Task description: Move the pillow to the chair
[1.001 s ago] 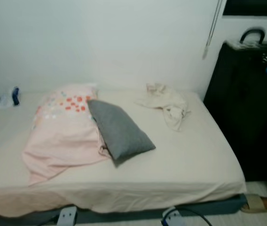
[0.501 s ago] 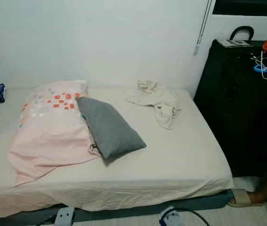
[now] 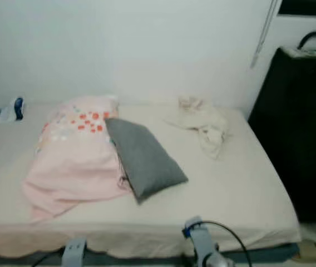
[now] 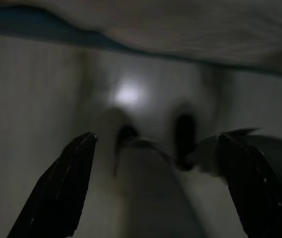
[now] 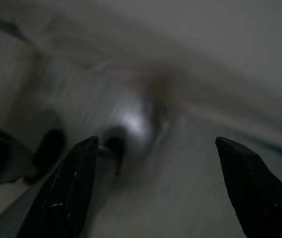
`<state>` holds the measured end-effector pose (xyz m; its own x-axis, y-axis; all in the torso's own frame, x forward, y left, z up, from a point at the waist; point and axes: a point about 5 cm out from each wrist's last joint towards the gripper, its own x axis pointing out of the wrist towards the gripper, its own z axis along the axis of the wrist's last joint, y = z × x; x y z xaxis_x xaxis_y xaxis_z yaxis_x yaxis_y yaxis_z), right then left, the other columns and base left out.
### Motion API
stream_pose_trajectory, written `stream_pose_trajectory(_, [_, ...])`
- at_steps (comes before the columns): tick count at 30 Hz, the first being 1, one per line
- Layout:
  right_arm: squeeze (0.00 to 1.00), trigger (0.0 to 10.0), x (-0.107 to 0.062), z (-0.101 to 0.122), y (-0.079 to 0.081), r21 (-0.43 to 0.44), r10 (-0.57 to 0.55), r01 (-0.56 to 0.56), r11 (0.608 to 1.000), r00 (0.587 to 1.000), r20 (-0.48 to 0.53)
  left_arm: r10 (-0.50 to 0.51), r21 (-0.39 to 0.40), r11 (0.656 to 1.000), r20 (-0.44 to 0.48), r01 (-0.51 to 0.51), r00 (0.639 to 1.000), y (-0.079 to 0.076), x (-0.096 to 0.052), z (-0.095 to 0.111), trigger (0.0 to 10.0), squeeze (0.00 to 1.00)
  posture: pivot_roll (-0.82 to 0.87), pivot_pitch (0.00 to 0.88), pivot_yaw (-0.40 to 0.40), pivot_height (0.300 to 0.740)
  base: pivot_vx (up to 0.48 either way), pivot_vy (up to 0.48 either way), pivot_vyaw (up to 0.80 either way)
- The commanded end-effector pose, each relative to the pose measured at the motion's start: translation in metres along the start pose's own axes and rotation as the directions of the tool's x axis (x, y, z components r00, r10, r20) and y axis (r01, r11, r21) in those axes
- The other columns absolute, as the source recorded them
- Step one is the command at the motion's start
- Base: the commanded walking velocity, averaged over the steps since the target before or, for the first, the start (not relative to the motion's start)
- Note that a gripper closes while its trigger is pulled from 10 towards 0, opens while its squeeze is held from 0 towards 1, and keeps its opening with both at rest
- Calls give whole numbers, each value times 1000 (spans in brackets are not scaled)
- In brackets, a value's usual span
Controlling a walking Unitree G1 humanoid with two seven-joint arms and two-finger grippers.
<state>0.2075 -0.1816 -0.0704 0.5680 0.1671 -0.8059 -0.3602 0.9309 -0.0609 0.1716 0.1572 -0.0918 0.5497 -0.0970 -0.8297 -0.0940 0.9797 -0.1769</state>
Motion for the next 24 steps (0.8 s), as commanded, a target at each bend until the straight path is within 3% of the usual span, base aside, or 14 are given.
stream_pose_trajectory(1, [0, 10000, 4, 22, 3, -38, 2, 1, 999, 997, 72, 18, 8, 1000, -11, -17, 1000, 7, -1, -2, 10000, 0, -24, 0, -36, 740, 394, 0, 0])
stream_pose_trajectory(6, [0, 10000, 4, 35, 0, -55, -21, 27, 998, 993, 120, 17, 13, 1000, -13, -17, 1000, 7, -2, -2, 10000, 0, -28, 0, -31, 740, 395, 0, 0])
stream_pose_trajectory(9, [0, 10000, 4, 52, -5, 57, -39, 28, 998, 980, 197, 24, 1, 1000, -13, -24, 1000, 9, -2, -2, 10000, 0, -30, 0, -26, 740, 356, 0, 0])
stream_pose_trajectory(11, [0, 10000, 3, 62, -7, 185, -25, -23, 982, 968, 251, 28, -5, 1000, -13, -28, 1000, 9, -2, -3, 10000, 0, -32, 0, -23, 740, 0, 0, 0])
stream_pose_trajectory(12, [0, 10000, 3, 62, -7, 185, -25, -23, 982, 968, 251, 28, -5, 1000, -13, -28, 1000, 9, -2, -3, 10000, 0, -32, 0, -23, 740, 0, 0, 0])
stream_pose_trajectory(14, [0, 10000, 2, 75, -8, 320, 8, -119, 940, 944, 330, 28, 0, 1000, -14, -28, 1000, 10, -2, -3, 10000, 0, -35, 0, -20, 740, 0, 0, 0])
stream_pose_trajectory(15, [0, 10000, 2, 81, -8, 392, 35, -193, 899, 926, 376, 28, 4, 1000, -16, -28, 999, 10, -2, -3, 10000, 0, -35, 0, -20, 740, 0, 0, 0])
stream_pose_trajectory(17, [0, 10000, 0, 88, -8, 464, 70, -291, 836, 897, 437, 28, 10, 1000, -17, -28, 999, 11, -2, -3, 10000, 0, -35, 0, -20, 740, 0, 0, 0])
stream_pose_trajectory(20, [0, 10000, 0, 89, -6, 490, 94, -333, 806, 888, 450, 29, 12, 1000, -18, -29, 999, 12, -3, -4, 10000, 0, -37, 0, -17, 740, 0, 0, 0])
stream_pose_trajectory(24, [0, 10000, 4, 83, 6, 431, 160, -317, 845, 918, 363, 35, 13, 999, -27, -35, 999, 13, -3, -5, 10000, 0, -39, 0, -15, 740, 0, 0, 0])
